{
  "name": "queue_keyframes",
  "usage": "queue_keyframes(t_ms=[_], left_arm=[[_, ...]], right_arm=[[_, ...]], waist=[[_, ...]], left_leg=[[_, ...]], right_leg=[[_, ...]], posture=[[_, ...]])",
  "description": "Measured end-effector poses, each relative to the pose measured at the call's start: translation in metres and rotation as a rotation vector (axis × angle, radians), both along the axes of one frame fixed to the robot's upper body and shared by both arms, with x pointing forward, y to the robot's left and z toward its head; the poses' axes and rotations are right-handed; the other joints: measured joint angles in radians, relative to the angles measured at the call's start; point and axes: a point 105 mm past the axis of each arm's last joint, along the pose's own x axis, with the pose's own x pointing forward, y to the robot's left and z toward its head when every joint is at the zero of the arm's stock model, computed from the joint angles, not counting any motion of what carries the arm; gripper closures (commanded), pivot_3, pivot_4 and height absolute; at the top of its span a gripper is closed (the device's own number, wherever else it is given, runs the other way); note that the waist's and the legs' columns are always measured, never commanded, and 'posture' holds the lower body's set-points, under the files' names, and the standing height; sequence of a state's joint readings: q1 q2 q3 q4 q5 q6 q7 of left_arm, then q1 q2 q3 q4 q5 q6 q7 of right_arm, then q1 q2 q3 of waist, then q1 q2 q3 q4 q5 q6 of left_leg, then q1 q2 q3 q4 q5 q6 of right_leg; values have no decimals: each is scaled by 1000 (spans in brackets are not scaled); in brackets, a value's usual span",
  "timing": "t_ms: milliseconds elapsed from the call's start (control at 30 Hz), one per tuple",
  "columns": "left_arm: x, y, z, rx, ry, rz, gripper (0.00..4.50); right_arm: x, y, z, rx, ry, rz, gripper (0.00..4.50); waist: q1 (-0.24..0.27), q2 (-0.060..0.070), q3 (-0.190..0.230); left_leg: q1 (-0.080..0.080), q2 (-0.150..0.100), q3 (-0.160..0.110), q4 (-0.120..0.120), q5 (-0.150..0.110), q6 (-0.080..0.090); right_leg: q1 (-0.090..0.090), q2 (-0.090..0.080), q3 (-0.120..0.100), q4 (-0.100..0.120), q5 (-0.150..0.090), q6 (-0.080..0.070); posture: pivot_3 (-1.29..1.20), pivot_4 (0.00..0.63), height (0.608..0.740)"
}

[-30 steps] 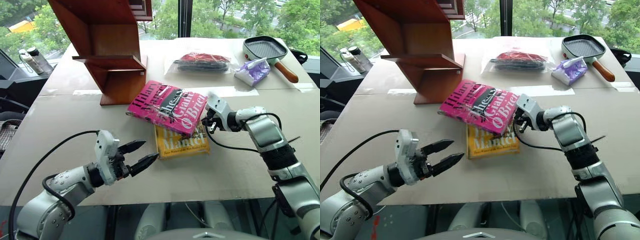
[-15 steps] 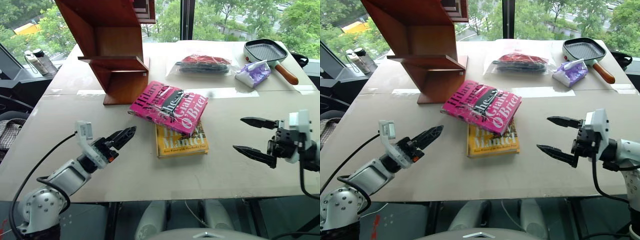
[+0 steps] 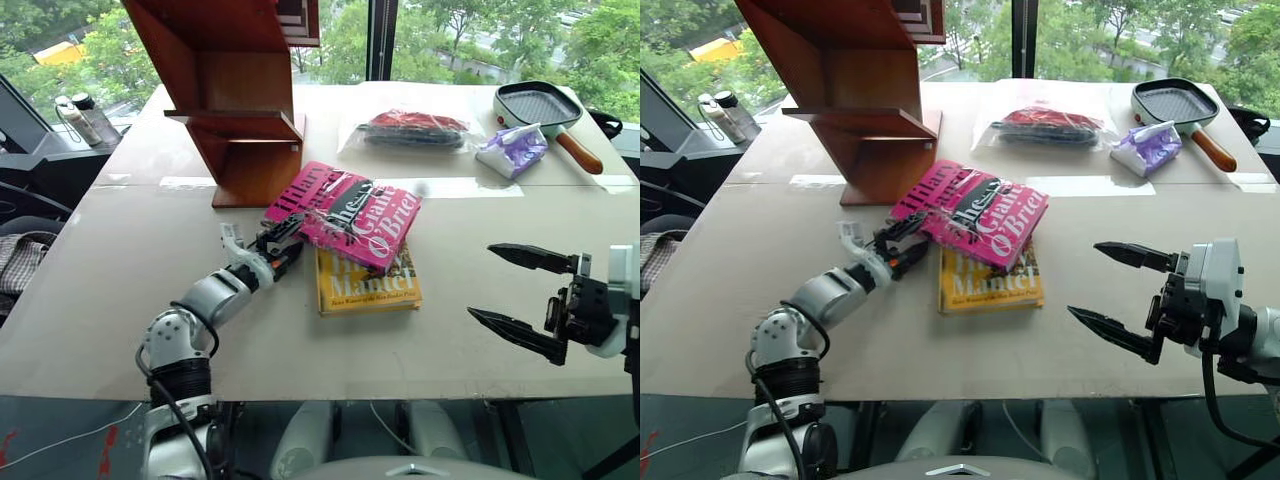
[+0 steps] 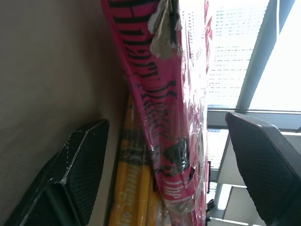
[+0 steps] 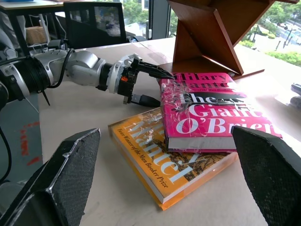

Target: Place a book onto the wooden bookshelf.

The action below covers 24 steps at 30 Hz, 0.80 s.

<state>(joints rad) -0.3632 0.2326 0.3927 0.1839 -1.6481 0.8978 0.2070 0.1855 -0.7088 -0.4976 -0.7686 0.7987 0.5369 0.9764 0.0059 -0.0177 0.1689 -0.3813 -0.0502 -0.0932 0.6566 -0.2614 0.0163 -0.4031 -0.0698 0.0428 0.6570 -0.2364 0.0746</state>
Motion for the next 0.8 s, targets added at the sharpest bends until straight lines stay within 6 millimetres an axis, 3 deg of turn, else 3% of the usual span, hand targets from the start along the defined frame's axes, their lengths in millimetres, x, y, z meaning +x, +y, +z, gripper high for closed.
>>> queue_keyframes(t_ms=[167, 367, 400, 467, 633, 700, 800], left_arm=[[13, -14, 0, -46, 3, 15, 384], [18, -21, 2, -79, -13, 10, 3113], [18, -20, 2, -82, -16, 10, 3741], [16, -19, 3, -81, -22, 8, 4461], [-3, -16, 14, 8, -89, -54, 4461], [-10, -16, 38, 70, -173, -107, 4461], [-20, -22, 93, 208, -381, -212, 4461]], right_arm=[[-1, 1, 0, -7, -13, -36, 90], [-2, 5, 4, -45, -31, -44, 0], [-2, 5, 5, -50, -32, -49, 0], [0, 5, 6, -52, -40, -55, 0], [3, 2, 5, -42, -27, -68, 0], [5, 0, 5, -32, -20, -73, 0], [7, -2, 8, -9, -21, -67, 0]], waist=[[11, 1, -1], [12, 1, -1], [12, 1, -1], [11, 1, -1], [8, -2, 1], [8, -5, 3], [10, -6, 3]], left_leg=[[0, -1, 0, 0, 0, 0], [0, -1, -1, 0, 0, 0], [0, -1, -1, 0, 0, 0], [0, -1, -2, 0, 0, 0], [-2, 0, -3, 0, 2, -3], [-3, 0, -4, 0, 2, -3], [-3, 0, -4, 0, 2, -3]], right_leg=[[1, 0, 0, 0, 0, 0], [2, 0, -1, -2, 0, 0], [2, 0, -1, -2, 0, 0], [2, 0, -2, -3, 0, 0], [2, 0, -2, -4, 0, 0], [1, 0, -3, -4, 0, 0], [1, 0, -4, -4, 0, 0]], posture=[[0, 150, 740], [0, 150, 740], [0, 150, 740], [0, 150, 740], [0, 150, 740], [0, 150, 740], [0, 150, 740]])
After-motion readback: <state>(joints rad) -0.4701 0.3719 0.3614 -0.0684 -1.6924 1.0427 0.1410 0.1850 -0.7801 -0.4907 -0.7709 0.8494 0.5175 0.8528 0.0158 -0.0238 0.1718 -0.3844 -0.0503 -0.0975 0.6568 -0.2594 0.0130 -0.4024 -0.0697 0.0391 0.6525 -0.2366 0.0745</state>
